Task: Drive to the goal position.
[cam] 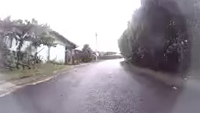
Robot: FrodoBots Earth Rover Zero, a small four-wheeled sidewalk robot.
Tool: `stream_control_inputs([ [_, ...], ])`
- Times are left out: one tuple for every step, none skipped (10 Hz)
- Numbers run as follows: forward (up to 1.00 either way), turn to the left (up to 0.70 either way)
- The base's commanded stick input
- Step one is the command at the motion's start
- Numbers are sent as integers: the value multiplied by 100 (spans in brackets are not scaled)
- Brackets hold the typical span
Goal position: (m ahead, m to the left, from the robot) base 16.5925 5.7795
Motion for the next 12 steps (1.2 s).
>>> stream_control_inputs([
  [70,0],
  [70,0],
  [70,0],
  [70,0],
  [70,0],
  [70,0],
  [70,0],
  [70,0],
  [70,0],
  [70,0],
  [70,0],
  [70,0],
])
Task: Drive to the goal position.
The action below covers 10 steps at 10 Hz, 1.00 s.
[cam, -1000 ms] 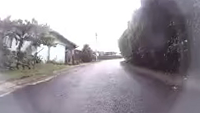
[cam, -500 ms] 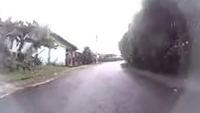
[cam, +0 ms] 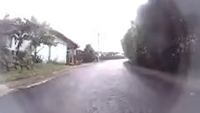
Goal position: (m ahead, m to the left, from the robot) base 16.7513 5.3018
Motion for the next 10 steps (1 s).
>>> stream_control_inputs([
  [70,0],
  [70,0],
  [70,0],
  [70,0],
  [70,0],
  [70,0],
  [70,0],
  [70,-13],
  [70,-35],
  [70,-21],
])
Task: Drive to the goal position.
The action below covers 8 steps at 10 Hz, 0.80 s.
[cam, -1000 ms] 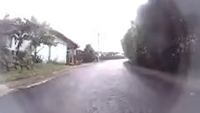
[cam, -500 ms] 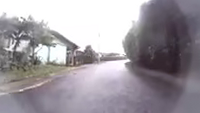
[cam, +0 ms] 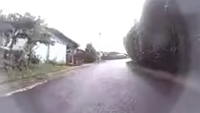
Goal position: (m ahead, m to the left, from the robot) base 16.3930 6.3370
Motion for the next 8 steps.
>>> stream_control_inputs([
  [70,0],
  [70,0],
  [70,0],
  [70,0],
  [70,0],
  [70,0],
  [70,0],
  [70,0],
])
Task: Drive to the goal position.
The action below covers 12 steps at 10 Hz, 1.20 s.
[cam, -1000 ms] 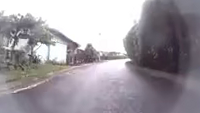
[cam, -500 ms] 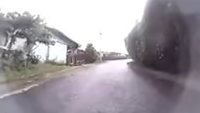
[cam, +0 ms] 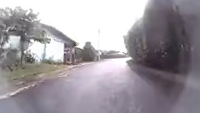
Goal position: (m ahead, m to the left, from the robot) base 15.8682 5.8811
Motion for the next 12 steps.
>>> stream_control_inputs([
  [70,0],
  [70,0],
  [70,0],
  [70,0],
  [70,0],
  [70,0],
  [70,0],
  [70,0],
  [70,0],
  [70,0],
  [70,0],
  [70,0],
])
